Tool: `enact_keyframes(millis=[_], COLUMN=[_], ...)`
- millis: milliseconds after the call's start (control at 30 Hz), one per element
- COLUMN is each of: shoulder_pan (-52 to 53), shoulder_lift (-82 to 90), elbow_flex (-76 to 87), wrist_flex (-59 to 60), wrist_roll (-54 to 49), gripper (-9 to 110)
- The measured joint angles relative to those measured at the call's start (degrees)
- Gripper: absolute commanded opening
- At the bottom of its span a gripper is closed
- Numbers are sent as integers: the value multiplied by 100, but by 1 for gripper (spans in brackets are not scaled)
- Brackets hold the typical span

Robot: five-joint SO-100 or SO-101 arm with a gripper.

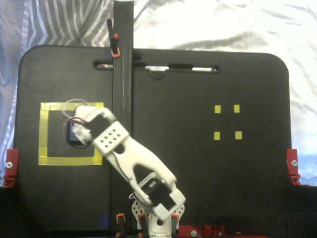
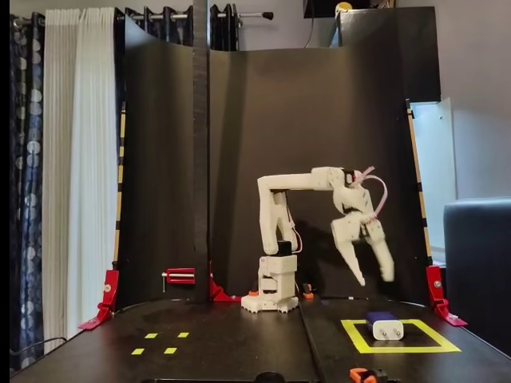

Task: Grasp a block and put it in the designated area.

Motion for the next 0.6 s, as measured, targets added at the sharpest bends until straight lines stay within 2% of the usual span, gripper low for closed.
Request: enact_keyframes(millis=[333, 467, 600], shoulder_pan=[1380, 2162, 2874], shoulder_lift=[598, 1081, 1731], elbow_flex=[141, 562, 1424], wrist_flex=[-694, -1556, -2979], wrist_roll=[9, 9, 105], gripper=[0, 0, 0])
